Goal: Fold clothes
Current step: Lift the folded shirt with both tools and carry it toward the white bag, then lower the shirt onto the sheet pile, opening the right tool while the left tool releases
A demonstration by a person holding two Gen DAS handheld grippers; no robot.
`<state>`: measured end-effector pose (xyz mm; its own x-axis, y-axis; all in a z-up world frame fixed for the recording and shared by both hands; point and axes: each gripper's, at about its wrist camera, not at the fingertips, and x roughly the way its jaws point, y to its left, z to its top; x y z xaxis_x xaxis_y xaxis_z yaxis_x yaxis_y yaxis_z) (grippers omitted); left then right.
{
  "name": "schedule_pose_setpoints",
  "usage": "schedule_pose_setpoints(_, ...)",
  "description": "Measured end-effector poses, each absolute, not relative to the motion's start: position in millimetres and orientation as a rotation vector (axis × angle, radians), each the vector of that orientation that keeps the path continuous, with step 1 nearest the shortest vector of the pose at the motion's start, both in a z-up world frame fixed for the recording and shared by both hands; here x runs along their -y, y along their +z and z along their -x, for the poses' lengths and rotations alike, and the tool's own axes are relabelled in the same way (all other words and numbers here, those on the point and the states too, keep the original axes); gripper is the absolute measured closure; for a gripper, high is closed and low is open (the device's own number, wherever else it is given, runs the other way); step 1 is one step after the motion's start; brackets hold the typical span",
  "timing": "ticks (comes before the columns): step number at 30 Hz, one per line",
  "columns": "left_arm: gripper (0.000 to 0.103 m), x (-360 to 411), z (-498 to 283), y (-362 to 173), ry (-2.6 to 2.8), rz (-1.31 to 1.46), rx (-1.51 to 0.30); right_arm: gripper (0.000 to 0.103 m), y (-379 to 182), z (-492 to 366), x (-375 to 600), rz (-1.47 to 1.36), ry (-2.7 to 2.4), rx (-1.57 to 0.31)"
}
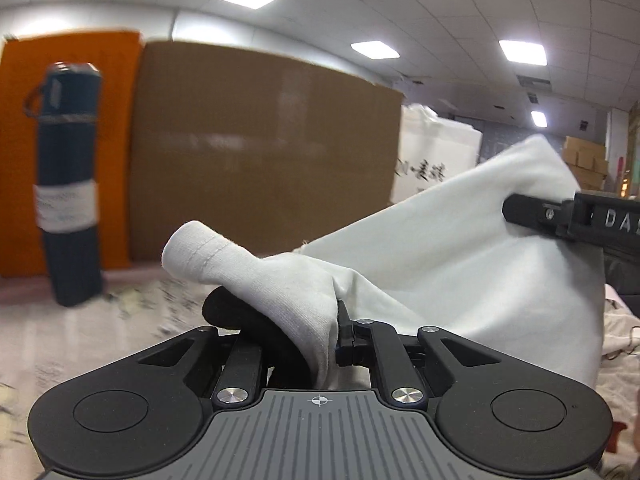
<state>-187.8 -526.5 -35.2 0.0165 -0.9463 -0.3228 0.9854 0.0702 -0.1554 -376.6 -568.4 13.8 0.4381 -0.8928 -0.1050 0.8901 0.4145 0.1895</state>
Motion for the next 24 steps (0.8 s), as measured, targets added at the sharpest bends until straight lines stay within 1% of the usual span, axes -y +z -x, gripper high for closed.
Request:
schedule_pose_setpoints(3, 0.090, 533.8, 184.5, -37.5, -1.543, -0.098, -0.487, 0.090, 2.9, 403.7, 594.7, -0.372, -1.192, 0.010)
schedule_pose_setpoints(5, 0.085, 536.0, 176.1, -43.0, -1.552, -0.090, -0.569, 0.090, -8.4, 418.6, 613.1, -0.498, -1.215, 0.003)
schedule_pose_setpoints(8, 0.084, 539.6, 159.4, -50.8, -1.561, -0.065, -0.708, 0.090, -27.3, 426.1, 634.6, -0.627, -1.244, -0.063)
schedule_pose_setpoints(11, 0.074, 535.6, 141.2, -53.4, -1.565, -0.004, -0.818, 0.087, -42.1, 430.0, 645.7, -0.700, -1.267, -0.105)
schedule_pose_setpoints(12, 0.070, 533.7, 135.3, -54.0, -1.565, 0.019, -0.851, 0.080, -44.0, 430.6, 644.4, -0.718, -1.273, -0.109)
schedule_pose_setpoints(13, 0.064, 531.1, 129.1, -54.8, -1.568, 0.048, -0.880, 0.070, -43.8, 433.0, 642.0, -0.733, -1.284, -0.105)
schedule_pose_setpoints(14, 0.060, 529.0, 122.7, -56.1, -1.568, 0.082, -0.904, 0.063, -43.4, 435.5, 639.2, -0.747, -1.295, -0.100)
schedule_pose_setpoints(15, 0.054, 528.3, 116.4, -57.7, -1.562, 0.115, -0.927, 0.050, -39.9, 439.3, 632.0, -0.757, -1.284, -0.090)
schedule_pose_setpoints(16, 0.054, 527.3, 110.6, -59.3, -1.554, 0.140, -0.947, 0.045, -36.4, 443.1, 624.7, -0.766, -1.274, -0.079)
schedule_pose_setpoints(17, 0.054, 525.9, 105.2, -61.1, -1.545, 0.154, -0.964, 0.043, -33.0, 446.9, 617.2, -0.775, -1.263, -0.068)
schedule_pose_setpoints(19, 0.054, 528.5, 97.5, -64.3, -1.530, 0.177, -0.998, 0.032, -27.6, 453.4, 596.1, -0.770, -1.201, -0.060)
schedule_pose_setpoints(21, 0.054, 535.3, 94.2, -66.2, -1.540, 0.200, -1.022, 0.028, -24.0, 456.7, 573.3, -0.762, -1.137, -0.074)
schedule_pose_setpoints(24, 0.055, 537.0, 97.1, -65.0, -1.564, 0.210, -1.008, 0.028, -24.2, 450.9, 547.1, -0.766, -1.046, -0.122)
